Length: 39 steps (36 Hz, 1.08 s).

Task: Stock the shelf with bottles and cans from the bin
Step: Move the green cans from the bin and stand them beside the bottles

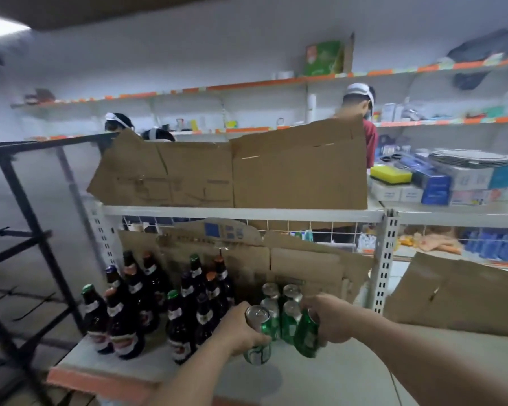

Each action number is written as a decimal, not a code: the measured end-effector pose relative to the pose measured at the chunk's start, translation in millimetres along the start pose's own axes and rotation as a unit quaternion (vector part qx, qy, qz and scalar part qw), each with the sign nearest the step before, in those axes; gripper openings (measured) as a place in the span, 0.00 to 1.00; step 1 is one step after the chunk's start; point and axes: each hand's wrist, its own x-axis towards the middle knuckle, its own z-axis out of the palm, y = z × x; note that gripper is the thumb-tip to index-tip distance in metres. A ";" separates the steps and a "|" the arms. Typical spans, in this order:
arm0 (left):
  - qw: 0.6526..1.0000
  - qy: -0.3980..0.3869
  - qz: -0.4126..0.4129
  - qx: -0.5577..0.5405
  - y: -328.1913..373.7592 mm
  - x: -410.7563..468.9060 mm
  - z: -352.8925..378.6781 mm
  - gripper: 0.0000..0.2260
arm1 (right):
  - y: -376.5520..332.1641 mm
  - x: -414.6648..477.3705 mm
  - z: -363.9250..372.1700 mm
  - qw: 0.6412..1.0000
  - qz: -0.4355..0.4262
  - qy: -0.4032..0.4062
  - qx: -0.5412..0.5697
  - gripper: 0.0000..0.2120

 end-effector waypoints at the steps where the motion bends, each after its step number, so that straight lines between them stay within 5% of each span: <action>1: 1.000 -0.014 0.000 0.005 -0.6 1.8 1.5 0.22 | 1.5 3.6 2.8 1.000 -0.001 -0.011 0.001 0.28; 4: 0.997 -0.061 0.002 0.041 -3.8 12.5 4.8 0.18 | 6.3 15.0 8.7 0.998 -0.012 -0.056 -0.019 0.21; 8: 0.991 -0.102 0.014 0.084 -11.7 26.4 12.4 0.26 | 16.0 32.4 16.8 0.990 -0.051 -0.084 -0.100 0.30; 10: 0.986 -0.116 0.026 0.113 -17.2 31.6 17.5 0.32 | 17.7 37.5 20.1 0.972 -0.106 -0.096 -0.187 0.20; 13: 0.982 -0.119 0.056 0.139 -19.1 35.8 21.2 0.28 | 8.9 38.9 36.2 0.995 -0.052 -0.081 0.011 0.12; 14: 0.981 -0.125 0.060 0.136 -18.5 37.5 21.0 0.27 | 8.7 39.8 36.5 0.995 -0.057 -0.084 0.015 0.13; 16: 0.978 -0.140 0.059 0.141 -21.4 43.8 20.9 0.28 | 9.3 42.8 41.2 0.977 -0.108 -0.107 -0.151 0.16; 19: 0.975 -0.160 0.065 0.142 -27.8 57.2 19.5 0.32 | 0.0 44.6 42.4 0.993 -0.015 -0.101 -0.058 0.26; 28: 0.953 -0.211 0.112 0.187 -47.8 97.7 28.1 0.30 | -17.0 57.4 75.9 0.999 0.032 -0.023 -0.030 0.22; 35: 0.954 -0.227 0.129 0.150 -50.6 98.2 41.2 0.16 | -20.7 59.1 84.3 0.998 0.059 -0.014 -0.015 0.25; 39: 0.955 -0.211 0.123 0.167 -59.7 113.4 46.1 0.25 | -21.5 60.0 84.0 0.995 0.092 0.013 0.027 0.29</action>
